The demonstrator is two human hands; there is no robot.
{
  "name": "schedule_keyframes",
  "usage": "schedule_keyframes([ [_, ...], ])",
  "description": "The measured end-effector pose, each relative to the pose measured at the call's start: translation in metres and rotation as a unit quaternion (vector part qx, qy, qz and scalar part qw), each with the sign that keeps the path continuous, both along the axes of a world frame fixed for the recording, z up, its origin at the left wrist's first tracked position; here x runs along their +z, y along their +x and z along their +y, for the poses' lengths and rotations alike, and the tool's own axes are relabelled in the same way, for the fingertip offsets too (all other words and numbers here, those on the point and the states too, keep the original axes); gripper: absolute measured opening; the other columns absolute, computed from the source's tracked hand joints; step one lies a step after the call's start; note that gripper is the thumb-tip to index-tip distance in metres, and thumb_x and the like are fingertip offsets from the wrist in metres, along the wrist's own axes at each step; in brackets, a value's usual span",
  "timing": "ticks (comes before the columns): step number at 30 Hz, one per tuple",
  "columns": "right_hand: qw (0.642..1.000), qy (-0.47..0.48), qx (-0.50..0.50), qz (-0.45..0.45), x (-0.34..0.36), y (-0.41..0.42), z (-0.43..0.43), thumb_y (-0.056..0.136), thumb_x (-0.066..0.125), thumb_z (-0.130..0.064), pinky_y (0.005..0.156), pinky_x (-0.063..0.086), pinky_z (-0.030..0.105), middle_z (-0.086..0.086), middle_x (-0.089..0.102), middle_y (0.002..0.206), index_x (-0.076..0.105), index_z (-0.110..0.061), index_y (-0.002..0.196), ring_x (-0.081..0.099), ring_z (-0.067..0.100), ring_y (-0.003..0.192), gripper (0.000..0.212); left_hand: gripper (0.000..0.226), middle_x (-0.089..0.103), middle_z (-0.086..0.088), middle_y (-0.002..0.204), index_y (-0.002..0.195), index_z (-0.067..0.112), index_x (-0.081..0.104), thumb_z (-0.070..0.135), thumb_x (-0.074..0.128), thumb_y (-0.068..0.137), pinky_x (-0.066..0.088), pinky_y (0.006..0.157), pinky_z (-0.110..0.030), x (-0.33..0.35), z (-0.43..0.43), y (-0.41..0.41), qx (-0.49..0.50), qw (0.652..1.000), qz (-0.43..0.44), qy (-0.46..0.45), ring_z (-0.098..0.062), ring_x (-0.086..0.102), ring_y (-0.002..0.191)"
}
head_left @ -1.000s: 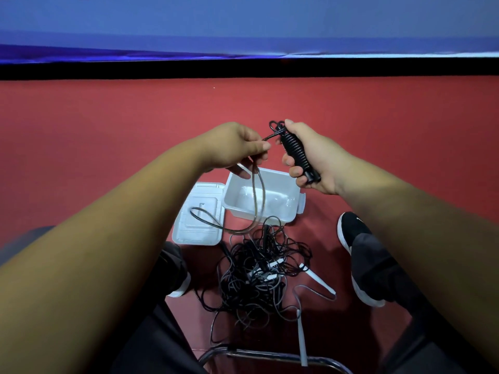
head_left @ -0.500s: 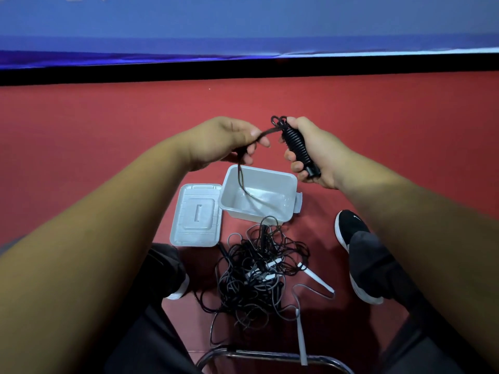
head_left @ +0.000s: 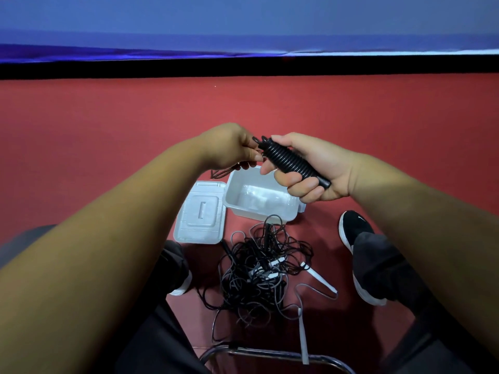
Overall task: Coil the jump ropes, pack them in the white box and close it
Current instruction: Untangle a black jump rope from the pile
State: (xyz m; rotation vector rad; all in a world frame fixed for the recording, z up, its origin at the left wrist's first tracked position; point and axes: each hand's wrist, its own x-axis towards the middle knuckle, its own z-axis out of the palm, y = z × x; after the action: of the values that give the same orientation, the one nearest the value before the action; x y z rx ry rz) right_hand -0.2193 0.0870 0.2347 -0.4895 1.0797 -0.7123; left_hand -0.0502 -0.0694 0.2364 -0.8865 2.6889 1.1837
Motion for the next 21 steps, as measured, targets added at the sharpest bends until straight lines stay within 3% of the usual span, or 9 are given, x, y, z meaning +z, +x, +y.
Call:
schedule_keyframes([
  [6,0.996,0.016,0.087,-0.013,0.0,0.009,0.004,0.094,0.047,-0.071,0.045,0.01,0.02,-0.003,0.027,0.064,0.077,-0.013,0.124,0.022,0.005,0.038,0.072,0.018,0.072,-0.003,0.081,0.101,0.005,0.072,-0.002,0.055,0.101,0.064,0.074,-0.038,0.001,0.004,-0.001,0.008,0.996,0.031,0.078,-0.007,0.069,0.069],
  [10,0.99,0.018,0.135,0.028,-0.006,0.015,0.005,0.096,0.044,-0.07,0.043,0.015,0.017,-0.002,0.029,0.065,0.073,-0.027,0.131,0.023,0.005,0.039,0.063,0.014,0.072,-0.008,0.084,0.1,0.007,0.074,-0.002,0.064,0.096,0.057,0.066,-0.024,0.008,0.005,-0.003,-0.002,0.994,0.069,0.08,-0.01,0.066,0.07],
  [12,0.986,0.019,0.148,0.075,-0.011,0.018,0.006,0.101,0.043,-0.068,0.041,0.018,0.015,-0.001,0.033,0.065,0.075,-0.034,0.124,0.026,0.006,0.039,0.052,0.012,0.076,-0.016,0.089,0.099,0.005,0.076,-0.003,0.069,0.093,0.061,0.073,-0.03,0.012,0.006,-0.005,0.0,0.993,0.079,0.086,-0.014,0.069,0.075],
  [14,0.982,0.029,0.133,0.13,-0.019,0.016,0.005,0.102,0.046,-0.067,0.043,0.018,0.015,-0.001,0.041,0.065,0.072,-0.029,0.1,0.028,0.006,0.041,0.045,0.013,0.078,-0.014,0.091,0.098,0.006,0.077,-0.004,0.073,0.09,0.061,0.08,-0.034,0.015,0.007,-0.006,0.002,0.994,0.082,0.072,-0.015,0.069,0.076],
  [15,0.98,0.034,0.115,0.156,-0.024,0.014,0.005,0.101,0.05,-0.067,0.045,0.018,0.016,-0.002,0.044,0.067,0.065,-0.028,0.1,0.03,0.007,0.043,0.041,0.014,0.078,-0.011,0.09,0.096,0.008,0.078,-0.003,0.075,0.089,0.061,0.081,-0.034,0.017,0.008,-0.006,0.0,0.995,0.082,0.055,-0.014,0.07,0.076],
  [18,0.976,0.033,0.052,0.207,-0.034,0.005,0.002,0.096,0.06,-0.068,0.054,0.018,0.018,-0.003,0.052,0.074,0.063,-0.035,0.118,0.034,0.01,0.053,0.04,0.015,0.079,-0.002,0.086,0.093,0.017,0.08,0.004,0.08,0.087,0.061,0.082,-0.031,0.02,0.008,-0.007,-0.008,0.996,0.087,-0.004,-0.011,0.071,0.078],
  [21,0.971,0.012,-0.024,0.239,-0.036,0.0,-0.003,0.099,0.062,-0.062,0.046,0.026,0.016,0.002,0.052,0.079,0.065,-0.033,0.129,0.04,0.011,0.051,0.041,0.02,0.079,0.007,0.087,0.099,0.023,0.082,0.008,0.082,0.086,0.059,0.083,-0.027,0.023,0.005,-0.007,-0.016,0.996,0.073,-0.04,-0.012,0.074,0.085],
])
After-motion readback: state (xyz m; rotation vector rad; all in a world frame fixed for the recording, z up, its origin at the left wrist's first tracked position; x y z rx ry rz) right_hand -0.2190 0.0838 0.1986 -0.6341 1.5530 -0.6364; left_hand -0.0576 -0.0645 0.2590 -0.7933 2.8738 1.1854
